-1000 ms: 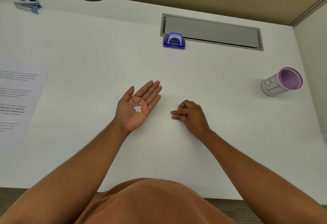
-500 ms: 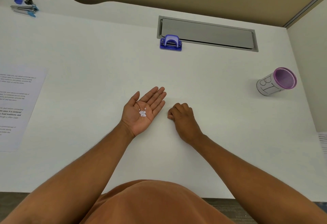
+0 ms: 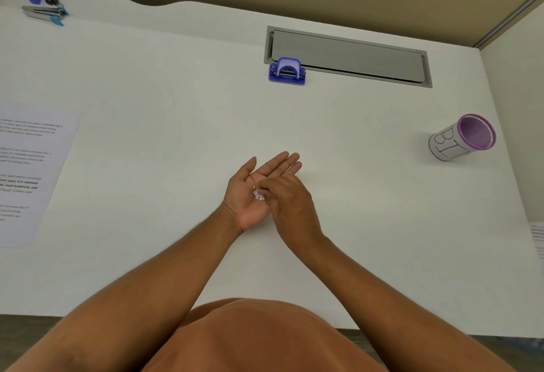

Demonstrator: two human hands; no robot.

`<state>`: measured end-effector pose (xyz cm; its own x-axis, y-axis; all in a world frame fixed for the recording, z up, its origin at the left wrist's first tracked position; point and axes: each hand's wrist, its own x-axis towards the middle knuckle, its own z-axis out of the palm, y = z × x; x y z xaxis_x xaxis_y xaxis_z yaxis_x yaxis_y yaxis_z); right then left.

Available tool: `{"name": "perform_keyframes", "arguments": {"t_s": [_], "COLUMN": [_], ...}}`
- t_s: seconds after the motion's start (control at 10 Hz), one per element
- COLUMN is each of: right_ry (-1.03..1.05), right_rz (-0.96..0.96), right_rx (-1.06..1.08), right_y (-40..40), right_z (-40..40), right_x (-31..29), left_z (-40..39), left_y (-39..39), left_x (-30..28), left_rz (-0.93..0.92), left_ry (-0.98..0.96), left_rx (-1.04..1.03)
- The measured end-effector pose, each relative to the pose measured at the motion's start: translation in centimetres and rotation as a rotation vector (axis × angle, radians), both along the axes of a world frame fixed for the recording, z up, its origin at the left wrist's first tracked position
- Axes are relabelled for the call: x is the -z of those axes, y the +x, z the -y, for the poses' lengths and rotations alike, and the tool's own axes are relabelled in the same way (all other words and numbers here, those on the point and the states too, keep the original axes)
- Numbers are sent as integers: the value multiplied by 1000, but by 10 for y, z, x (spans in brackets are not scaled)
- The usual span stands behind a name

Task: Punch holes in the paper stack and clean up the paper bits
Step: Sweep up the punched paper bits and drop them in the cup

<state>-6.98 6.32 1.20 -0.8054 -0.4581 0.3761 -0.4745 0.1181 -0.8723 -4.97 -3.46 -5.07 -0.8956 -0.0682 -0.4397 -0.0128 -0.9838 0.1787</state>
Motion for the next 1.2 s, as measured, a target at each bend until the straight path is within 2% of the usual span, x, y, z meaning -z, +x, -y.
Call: {"name": "perform_keyframes", "arguments": {"t_s": [0.1,0.3,0.4,0.5,0.6,0.8,1.0,1.2], "right_ry": [609,337,289,240,356,596,630,630], "right_rz": [-73,123,194,382,390,192,32,-88], "right_rx": [-236,-163,-88,8,51,-160,-306,-295], "right_y": [-30,-35,-55,-75,-91,-91,-94,-93], "right_z": [-26,-16,-26,-43,-68,-83,-66,-58], "right_x": [16,9,12,25,45,71,77,79], "left_z": [1,7,18,32,45,58,55,49], "left_y": [0,2,4,8,11,16,21,26], "left_x": [0,-3,-6,-7,-6,-9,-10,-7], "left_rz": [5,-35,-35,-27,-23,-28,-25,-18], "left_ry": [0,23,9,-15,-25,-44,-55,-58], "left_rx": [9,-32,-73,-116,-163,-204,-188,-173]}}
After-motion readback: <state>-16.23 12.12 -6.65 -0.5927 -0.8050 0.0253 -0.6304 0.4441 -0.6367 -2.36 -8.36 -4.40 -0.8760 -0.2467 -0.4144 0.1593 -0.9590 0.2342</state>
